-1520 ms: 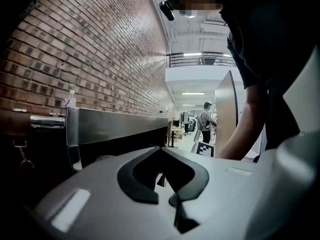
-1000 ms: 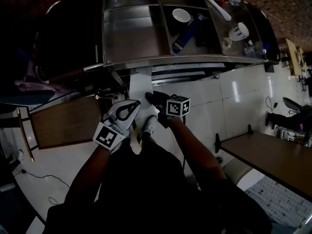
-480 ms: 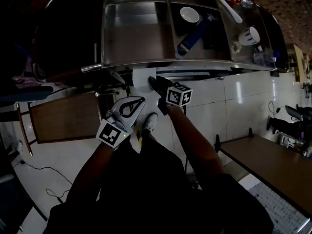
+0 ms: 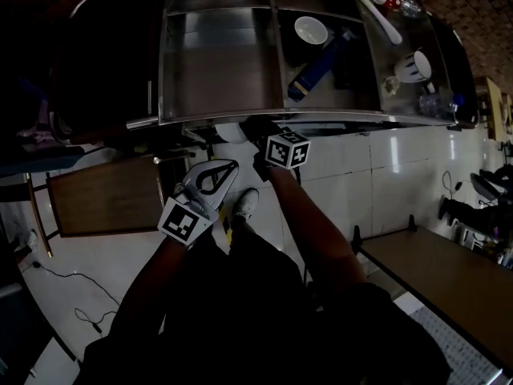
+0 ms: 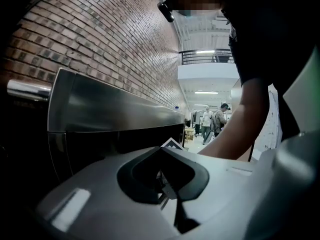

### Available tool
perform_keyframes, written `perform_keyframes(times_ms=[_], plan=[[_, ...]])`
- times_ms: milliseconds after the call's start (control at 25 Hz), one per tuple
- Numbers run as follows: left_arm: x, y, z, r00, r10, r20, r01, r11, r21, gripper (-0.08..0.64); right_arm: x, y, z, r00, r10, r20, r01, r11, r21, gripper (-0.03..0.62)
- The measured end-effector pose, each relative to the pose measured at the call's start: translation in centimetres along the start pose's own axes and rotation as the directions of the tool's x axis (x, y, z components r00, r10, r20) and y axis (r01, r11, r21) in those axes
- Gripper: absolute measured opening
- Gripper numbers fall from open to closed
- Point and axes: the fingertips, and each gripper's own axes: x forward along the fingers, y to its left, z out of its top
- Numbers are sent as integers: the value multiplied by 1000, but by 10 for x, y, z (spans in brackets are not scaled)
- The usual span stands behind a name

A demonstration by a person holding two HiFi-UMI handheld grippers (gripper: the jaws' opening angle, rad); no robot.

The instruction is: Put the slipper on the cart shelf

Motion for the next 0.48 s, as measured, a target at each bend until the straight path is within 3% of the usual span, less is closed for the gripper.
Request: perform_keyframes(times_ms=[240,480], plan=[[8,7,-2,1000,20,-12,-20,1000,-6,1,11,-1,10,1000,-14,3,14,991,-135,60],[14,14,-4,1000,30,-11,-30,999,-14,1,19,-5,17,1000,-14,12,15,991,-133,60]])
